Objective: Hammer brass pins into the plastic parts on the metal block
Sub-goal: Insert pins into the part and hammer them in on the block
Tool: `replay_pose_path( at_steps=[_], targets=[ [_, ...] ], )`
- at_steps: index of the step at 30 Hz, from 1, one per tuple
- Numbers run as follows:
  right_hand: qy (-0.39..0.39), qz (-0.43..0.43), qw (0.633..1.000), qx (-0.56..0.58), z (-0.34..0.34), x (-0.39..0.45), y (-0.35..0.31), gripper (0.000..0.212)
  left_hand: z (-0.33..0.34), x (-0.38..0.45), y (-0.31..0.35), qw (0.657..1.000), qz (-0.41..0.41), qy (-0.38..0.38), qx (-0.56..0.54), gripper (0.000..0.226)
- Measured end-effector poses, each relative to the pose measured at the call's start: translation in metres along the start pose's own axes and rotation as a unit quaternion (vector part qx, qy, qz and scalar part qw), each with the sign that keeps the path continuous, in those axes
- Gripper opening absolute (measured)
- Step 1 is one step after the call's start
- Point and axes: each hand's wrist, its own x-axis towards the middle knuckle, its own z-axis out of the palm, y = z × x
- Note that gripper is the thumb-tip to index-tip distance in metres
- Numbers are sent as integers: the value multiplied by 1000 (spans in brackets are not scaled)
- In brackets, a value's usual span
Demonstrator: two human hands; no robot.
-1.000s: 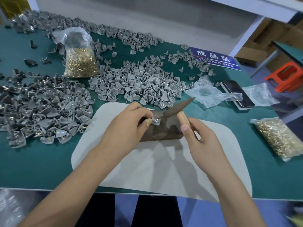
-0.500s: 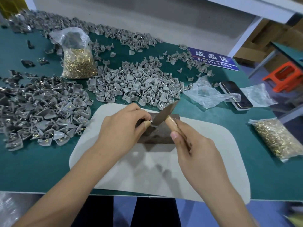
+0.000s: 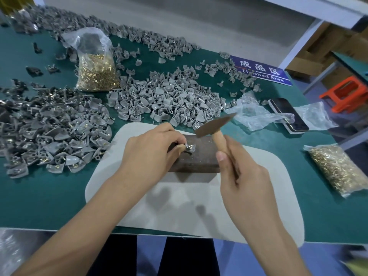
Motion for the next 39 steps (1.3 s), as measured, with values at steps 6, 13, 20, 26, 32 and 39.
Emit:
replay_pose_path(
  at_steps=[6,13,20,26,32,39],
  targets=[
    [28,1,999,19,0,-1,1,35,0,0,1,1000,-10,-4,8,5],
    [-68,5,996,-53,5,-1,0,31,0,-1,1,1000,-3,-7,15,8],
    [-67,8,997,-26,5,-1,1,30,4,-6,1,1000,10,17,2,9],
    [-75,6,997,-1,5,4,6,23,5,-5,2,999,4,41,10,6],
    [-89,3,996,-24,1,7,2,17,4,-5,5,999,-3,34,24,6],
    [-12,7,999,43,-7,7,-3,34,4,-5,6,999,5,30,32,8]
  ],
)
